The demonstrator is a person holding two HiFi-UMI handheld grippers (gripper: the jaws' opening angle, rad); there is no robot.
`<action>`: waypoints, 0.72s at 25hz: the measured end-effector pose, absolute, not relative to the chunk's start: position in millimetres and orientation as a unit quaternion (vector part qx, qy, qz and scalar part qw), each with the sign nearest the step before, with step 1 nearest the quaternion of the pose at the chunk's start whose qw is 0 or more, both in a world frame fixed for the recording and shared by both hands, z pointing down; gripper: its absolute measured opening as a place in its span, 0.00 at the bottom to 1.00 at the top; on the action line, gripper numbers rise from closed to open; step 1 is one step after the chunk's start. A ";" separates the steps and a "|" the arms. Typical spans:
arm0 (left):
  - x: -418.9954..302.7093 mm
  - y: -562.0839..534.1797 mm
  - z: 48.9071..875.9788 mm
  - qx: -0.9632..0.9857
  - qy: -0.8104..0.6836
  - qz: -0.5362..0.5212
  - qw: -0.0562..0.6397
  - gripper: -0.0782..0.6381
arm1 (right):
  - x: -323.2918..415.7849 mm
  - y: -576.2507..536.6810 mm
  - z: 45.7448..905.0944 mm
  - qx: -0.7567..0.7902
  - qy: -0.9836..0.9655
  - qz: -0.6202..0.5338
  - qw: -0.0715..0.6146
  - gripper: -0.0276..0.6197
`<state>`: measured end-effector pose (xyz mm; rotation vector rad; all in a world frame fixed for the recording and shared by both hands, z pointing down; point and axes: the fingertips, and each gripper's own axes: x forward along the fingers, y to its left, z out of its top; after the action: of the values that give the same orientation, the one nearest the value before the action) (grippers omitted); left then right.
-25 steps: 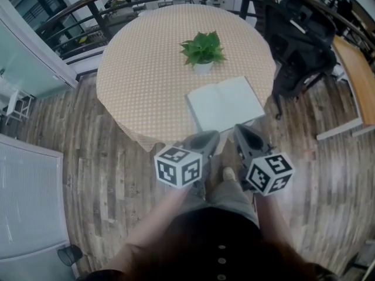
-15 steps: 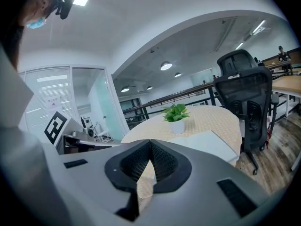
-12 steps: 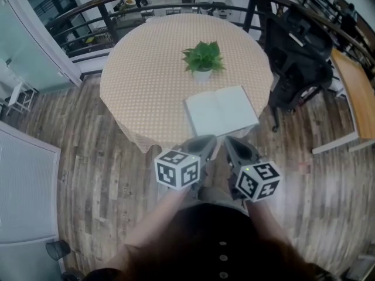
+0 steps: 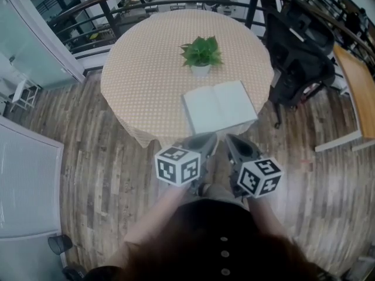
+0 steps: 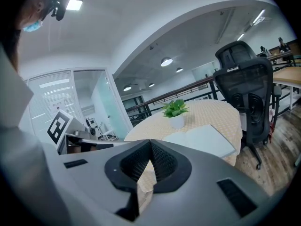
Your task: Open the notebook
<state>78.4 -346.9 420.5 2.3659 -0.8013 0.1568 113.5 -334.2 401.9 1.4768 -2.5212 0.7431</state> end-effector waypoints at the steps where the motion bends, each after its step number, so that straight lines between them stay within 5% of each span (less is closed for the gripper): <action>1: 79.6 -346.1 421.3 0.898 -0.303 0.062 0.314 0.12 | 114.6 -334.5 401.6 0.489 -0.834 0.247 0.061 0.06; 18: 95.0 -344.2 415.1 0.910 -0.291 0.092 0.282 0.12 | 125.8 -342.1 399.7 0.514 -0.822 0.232 0.087 0.06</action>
<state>95.0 -344.2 415.1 2.4372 -0.7796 0.2456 125.8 -342.1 399.7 1.5304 -2.4472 0.6897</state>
